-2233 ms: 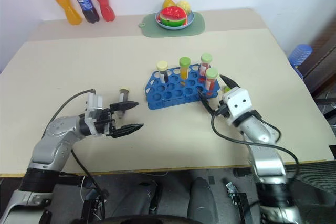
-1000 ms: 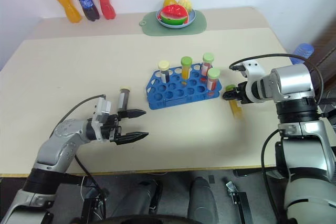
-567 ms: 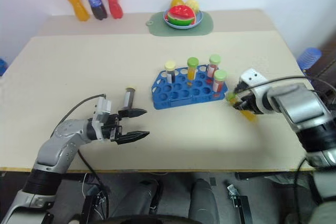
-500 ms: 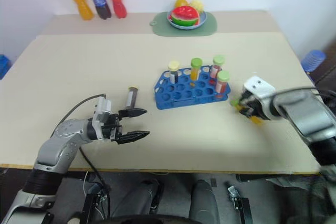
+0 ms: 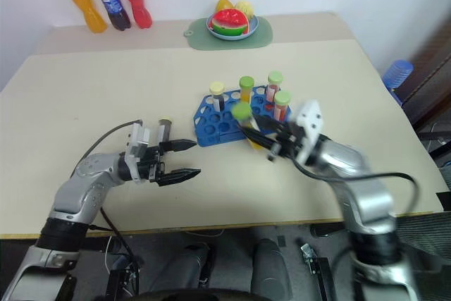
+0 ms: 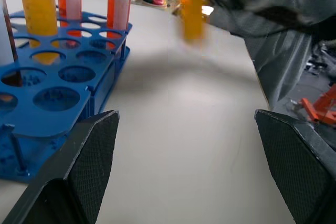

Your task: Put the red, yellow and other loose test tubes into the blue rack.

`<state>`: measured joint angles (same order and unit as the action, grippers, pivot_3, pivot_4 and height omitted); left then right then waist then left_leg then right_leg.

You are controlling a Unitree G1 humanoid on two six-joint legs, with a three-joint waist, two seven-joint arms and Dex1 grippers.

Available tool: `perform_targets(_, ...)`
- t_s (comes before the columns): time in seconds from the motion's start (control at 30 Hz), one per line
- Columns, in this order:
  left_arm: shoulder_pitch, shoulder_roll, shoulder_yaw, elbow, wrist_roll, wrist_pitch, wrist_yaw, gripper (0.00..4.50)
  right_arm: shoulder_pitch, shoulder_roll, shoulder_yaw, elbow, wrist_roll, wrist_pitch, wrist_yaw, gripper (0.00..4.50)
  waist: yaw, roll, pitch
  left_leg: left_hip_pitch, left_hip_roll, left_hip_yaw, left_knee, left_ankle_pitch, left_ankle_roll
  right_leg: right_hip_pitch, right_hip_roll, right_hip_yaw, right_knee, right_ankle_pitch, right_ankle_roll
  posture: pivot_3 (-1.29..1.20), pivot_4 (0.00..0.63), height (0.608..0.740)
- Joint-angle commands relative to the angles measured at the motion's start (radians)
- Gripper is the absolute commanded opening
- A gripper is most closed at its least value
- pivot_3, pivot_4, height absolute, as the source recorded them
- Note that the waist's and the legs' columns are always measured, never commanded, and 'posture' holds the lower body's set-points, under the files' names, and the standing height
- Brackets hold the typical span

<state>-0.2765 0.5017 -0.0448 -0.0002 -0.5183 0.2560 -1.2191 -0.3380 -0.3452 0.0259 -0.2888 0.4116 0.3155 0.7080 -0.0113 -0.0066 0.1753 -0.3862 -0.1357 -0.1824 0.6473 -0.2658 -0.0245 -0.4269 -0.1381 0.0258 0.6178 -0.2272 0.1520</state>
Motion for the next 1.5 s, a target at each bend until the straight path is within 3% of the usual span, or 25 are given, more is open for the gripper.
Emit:
perform_targets(0.03,-0.004,0.005,0.024,-0.008,-0.011,-0.014,-0.005,4.28,-0.044,0.121,0.015,0.147,-0.100,-0.177,-0.130,0.76,0.004,0.000,0.000,-0.001,0.000,-0.001,0.000,0.000,0.000,-0.001,0.000,0.000,0.000,0.000,0.000,0.00,0.150,0.740)
perform_targets(0.2,0.011,-0.001,0.030,-0.030,-0.017,-0.013,0.012,4.28,-0.076,0.212,0.022,0.361,-0.203,-0.393,-0.206,0.76,-0.001,0.000,0.000,-0.002,-0.001,-0.001,0.000,-0.001,-0.001,-0.001,0.001,0.000,-0.001,0.000,-0.001,0.00,0.150,0.740)
perform_targets(0.37,0.022,0.009,0.049,-0.036,-0.018,-0.015,0.021,4.28,-0.068,0.210,0.010,0.414,-0.213,-0.481,-0.202,0.76,-0.004,0.001,0.000,-0.001,0.003,-0.001,-0.001,0.000,-0.003,-0.002,0.004,0.000,0.000,0.001,-0.002,0.00,0.150,0.740)
perform_targets(0.8,0.050,0.010,0.064,-0.060,-0.021,-0.017,0.038,4.28,-0.109,0.201,-0.041,0.394,-0.169,-0.500,-0.205,0.76,-0.008,0.001,0.000,-0.001,0.004,0.000,-0.001,0.001,-0.003,-0.004,0.005,0.000,0.001,0.002,-0.003,0.00,0.150,0.740)
perform_targets(1.5,0.070,0.017,0.066,-0.084,-0.027,-0.010,0.048,4.28,-0.032,0.197,-0.025,0.477,-0.208,-0.556,-0.207,0.76,-0.005,0.002,-0.001,-0.001,0.004,0.001,-0.001,0.001,-0.003,-0.004,0.005,0.000,0.001,0.002,-0.003,0.00,0.150,0.740)
